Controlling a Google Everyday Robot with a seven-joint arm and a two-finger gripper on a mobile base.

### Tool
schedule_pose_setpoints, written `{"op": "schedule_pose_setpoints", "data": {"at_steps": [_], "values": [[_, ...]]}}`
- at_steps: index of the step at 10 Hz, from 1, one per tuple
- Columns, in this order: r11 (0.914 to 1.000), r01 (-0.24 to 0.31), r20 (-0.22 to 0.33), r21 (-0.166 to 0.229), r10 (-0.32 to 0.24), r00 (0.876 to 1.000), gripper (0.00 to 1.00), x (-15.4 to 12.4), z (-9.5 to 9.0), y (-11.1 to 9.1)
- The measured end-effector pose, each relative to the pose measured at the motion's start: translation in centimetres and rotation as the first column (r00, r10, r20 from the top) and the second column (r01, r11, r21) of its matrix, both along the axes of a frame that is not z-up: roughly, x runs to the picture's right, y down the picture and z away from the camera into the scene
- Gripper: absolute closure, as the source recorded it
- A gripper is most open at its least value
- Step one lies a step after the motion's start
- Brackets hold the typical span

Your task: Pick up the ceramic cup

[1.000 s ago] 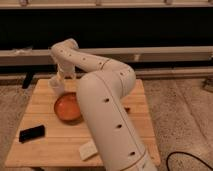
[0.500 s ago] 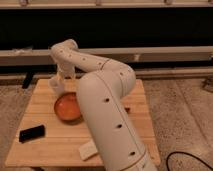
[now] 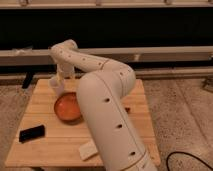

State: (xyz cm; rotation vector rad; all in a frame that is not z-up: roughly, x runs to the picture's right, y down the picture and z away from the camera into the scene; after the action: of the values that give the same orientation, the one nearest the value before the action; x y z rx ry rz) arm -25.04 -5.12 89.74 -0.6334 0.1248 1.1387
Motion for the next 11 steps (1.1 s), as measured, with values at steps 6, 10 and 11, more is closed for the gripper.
{"op": "schedule_pose_setpoints", "data": {"at_steps": [6, 10, 11], "values": [[1.0, 0.005, 0.011, 0.0, -0.005, 1.0, 0.89, -0.3, -0.6, -0.1], [0.9999, 0.015, 0.025, 0.002, -0.015, 1.0, 0.98, -0.4, -1.5, -0.8], [0.9998, 0.019, 0.029, 0.003, -0.02, 0.999, 0.98, -0.4, -1.7, -0.9]]}}
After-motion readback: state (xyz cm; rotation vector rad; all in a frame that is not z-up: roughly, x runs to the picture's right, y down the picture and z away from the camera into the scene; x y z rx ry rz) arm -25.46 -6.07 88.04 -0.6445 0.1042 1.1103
